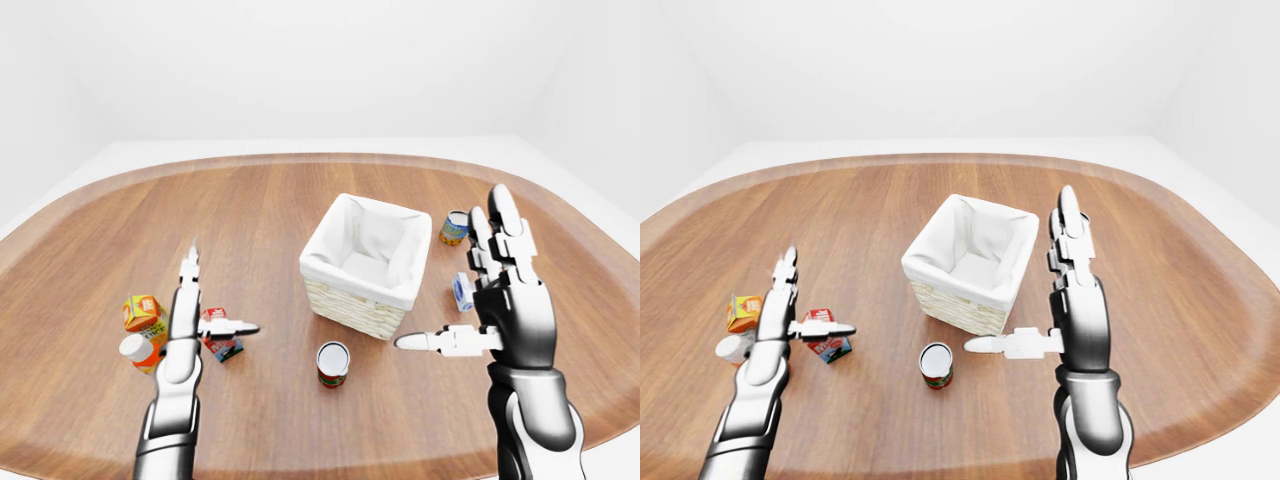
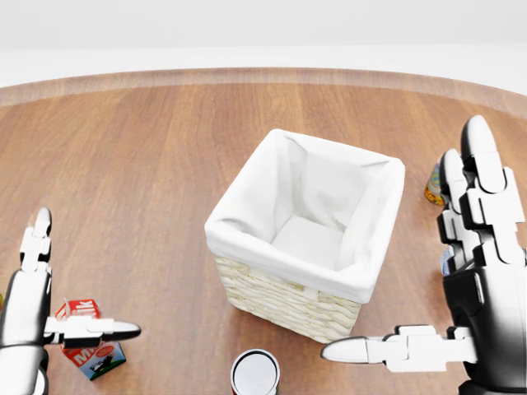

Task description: Pick the milk and place it in the basket.

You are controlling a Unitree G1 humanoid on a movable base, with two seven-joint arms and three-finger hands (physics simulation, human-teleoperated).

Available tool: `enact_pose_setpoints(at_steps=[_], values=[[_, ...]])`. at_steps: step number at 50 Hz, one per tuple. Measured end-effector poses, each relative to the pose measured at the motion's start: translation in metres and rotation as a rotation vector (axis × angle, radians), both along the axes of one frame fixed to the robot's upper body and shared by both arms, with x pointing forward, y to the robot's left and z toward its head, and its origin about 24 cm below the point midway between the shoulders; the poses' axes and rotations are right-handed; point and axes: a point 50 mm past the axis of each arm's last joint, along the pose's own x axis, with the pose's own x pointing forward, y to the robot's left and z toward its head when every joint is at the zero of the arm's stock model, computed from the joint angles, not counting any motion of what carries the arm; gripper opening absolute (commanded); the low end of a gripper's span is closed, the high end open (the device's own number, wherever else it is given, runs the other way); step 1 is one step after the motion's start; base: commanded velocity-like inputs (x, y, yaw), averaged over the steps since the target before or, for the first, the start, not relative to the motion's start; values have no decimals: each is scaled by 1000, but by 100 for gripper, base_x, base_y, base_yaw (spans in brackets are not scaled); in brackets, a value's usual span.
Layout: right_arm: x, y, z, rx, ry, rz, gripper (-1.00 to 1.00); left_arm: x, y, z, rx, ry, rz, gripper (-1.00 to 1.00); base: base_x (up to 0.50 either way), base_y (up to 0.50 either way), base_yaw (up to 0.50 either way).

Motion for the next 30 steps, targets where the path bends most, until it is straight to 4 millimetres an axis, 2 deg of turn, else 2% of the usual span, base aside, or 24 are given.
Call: enact_pose_setpoints(at_steps=[30], values=[[0, 0, 0, 0, -2, 0, 100, 3, 5, -4, -10, 11, 23, 100, 0, 0, 0]])
